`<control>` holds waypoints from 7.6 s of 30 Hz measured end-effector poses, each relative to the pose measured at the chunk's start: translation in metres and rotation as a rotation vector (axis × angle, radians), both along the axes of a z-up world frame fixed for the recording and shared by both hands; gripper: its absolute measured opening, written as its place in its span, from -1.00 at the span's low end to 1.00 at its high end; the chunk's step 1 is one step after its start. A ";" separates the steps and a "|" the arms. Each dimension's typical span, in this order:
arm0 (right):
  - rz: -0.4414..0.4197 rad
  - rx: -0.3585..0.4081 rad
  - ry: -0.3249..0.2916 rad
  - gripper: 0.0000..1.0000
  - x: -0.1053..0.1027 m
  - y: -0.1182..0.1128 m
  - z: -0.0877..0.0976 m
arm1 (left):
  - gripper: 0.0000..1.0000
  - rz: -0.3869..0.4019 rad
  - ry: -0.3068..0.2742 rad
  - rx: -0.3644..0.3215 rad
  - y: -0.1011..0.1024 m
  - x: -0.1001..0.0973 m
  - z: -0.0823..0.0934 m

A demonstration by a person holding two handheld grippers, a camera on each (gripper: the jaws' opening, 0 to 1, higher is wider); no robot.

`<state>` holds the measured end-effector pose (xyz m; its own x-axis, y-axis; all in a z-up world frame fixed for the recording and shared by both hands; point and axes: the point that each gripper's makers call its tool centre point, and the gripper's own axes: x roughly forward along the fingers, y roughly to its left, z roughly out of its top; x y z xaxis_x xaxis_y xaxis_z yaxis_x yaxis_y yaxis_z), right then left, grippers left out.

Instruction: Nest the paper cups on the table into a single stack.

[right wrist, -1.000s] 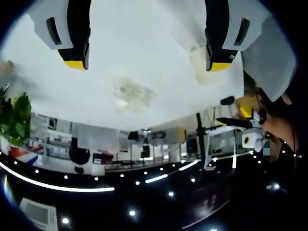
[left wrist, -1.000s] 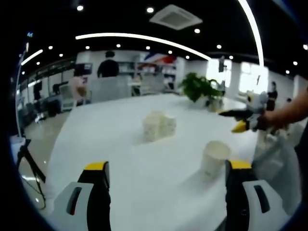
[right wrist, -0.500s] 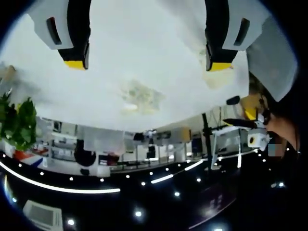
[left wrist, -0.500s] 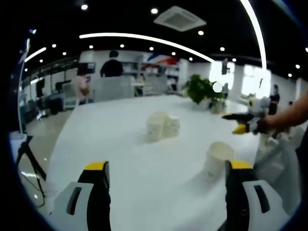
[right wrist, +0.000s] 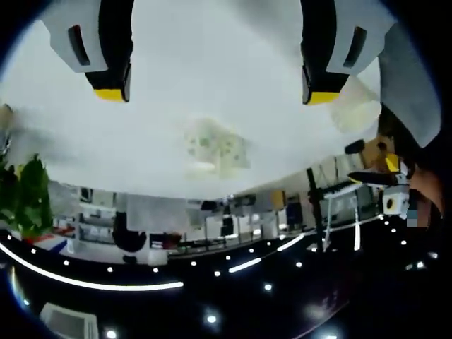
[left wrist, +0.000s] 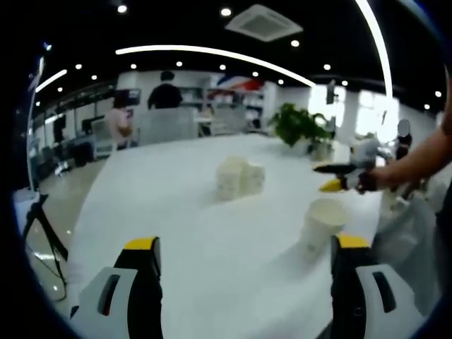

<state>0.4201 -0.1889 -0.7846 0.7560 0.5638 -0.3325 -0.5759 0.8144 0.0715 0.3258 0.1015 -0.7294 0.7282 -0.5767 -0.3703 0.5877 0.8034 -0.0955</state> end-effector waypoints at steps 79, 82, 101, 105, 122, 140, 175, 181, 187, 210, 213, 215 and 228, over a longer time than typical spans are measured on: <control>0.109 -0.030 0.045 -0.25 0.136 0.053 0.006 | 0.97 0.072 0.039 0.033 0.006 0.009 -0.009; 0.107 -0.029 0.042 -0.25 0.137 0.051 0.016 | 0.97 0.081 0.052 0.030 0.009 0.010 -0.010; 0.120 -0.037 0.026 -0.25 0.141 0.049 0.063 | 0.97 0.065 0.074 0.012 0.009 0.010 -0.005; 0.120 -0.036 0.024 -0.25 0.141 0.049 0.070 | 0.97 0.066 0.075 0.009 0.010 0.011 -0.004; 0.133 -0.037 0.024 -0.25 0.131 0.053 0.082 | 0.97 0.070 0.080 -0.031 0.011 0.013 0.003; 0.212 -0.020 0.033 -0.25 0.071 0.078 0.092 | 0.97 -0.012 0.022 -0.041 -0.018 0.015 0.030; 0.307 -0.022 0.028 -0.25 -0.042 0.113 0.126 | 0.56 -0.097 -0.109 -0.094 -0.103 0.036 0.113; 0.332 -0.041 0.024 -0.25 -0.057 0.122 0.132 | 0.47 -0.120 -0.125 -0.094 -0.121 0.038 0.122; 0.337 -0.048 0.032 -0.25 -0.062 0.128 0.135 | 0.45 -0.164 -0.143 -0.106 -0.139 0.038 0.133; 0.402 -0.072 -0.001 -0.25 -0.080 0.144 0.151 | 0.11 -0.265 -0.142 -0.117 -0.158 0.025 0.134; 0.451 -0.067 -0.010 -0.25 -0.090 0.148 0.152 | 0.03 -0.279 -0.130 -0.127 -0.159 0.022 0.134; 0.468 -0.073 -0.005 -0.25 -0.095 0.150 0.151 | -0.03 -0.309 -0.121 -0.124 -0.160 0.018 0.133; 0.489 -0.059 -0.022 -0.23 -0.098 0.152 0.153 | -0.23 -0.385 -0.121 -0.107 -0.166 0.007 0.134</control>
